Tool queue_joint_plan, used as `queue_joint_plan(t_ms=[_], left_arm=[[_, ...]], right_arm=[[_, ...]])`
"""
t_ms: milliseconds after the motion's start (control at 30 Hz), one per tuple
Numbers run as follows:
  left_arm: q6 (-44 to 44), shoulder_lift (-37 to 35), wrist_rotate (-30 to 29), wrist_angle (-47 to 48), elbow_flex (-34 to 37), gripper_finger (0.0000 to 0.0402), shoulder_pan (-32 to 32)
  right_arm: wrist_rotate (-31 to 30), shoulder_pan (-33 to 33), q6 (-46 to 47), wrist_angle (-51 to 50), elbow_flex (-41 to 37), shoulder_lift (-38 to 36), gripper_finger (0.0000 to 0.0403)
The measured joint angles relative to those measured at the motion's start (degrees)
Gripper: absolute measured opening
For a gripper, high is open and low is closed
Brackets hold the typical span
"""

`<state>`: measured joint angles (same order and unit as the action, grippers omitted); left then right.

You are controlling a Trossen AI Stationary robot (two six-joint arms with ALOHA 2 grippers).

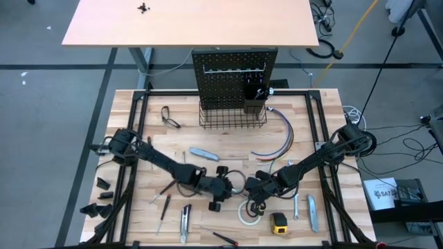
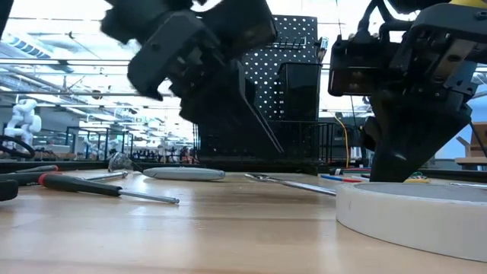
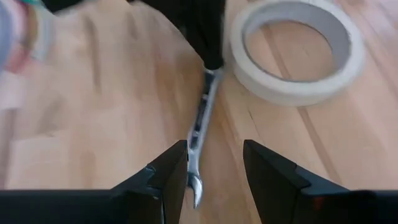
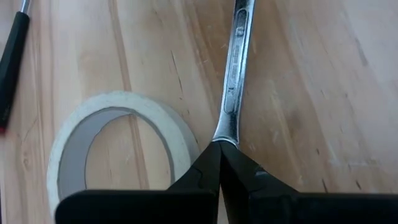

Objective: Hang tools onto peg board
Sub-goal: Put the wrench into the black bin on the pegboard

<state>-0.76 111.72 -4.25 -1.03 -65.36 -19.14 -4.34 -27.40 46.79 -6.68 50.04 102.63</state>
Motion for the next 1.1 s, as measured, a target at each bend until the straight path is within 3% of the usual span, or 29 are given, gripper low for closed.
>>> queue_joint_plan(t_ms=[300, 700, 1100], left_arm=[[7.43, 0.28, 3.06, 7.58, -7.07, 0.0159, 2.95], [7.59, 3.49, 8.31, 7.51, -7.04, 0.0159, 4.12], [7.26, 5.91, 7.29, 7.39, -7.01, 0.0159, 4.45]], right_arm=[[-0.07, 0.0, 0.72, 0.03, -0.09, 0.06, 0.0], [-0.33, 0.0, 0.57, 0.52, -0.17, 0.13, 0.0], [-0.42, 0.02, 0.54, 1.05, -0.19, 0.15, 0.0]])
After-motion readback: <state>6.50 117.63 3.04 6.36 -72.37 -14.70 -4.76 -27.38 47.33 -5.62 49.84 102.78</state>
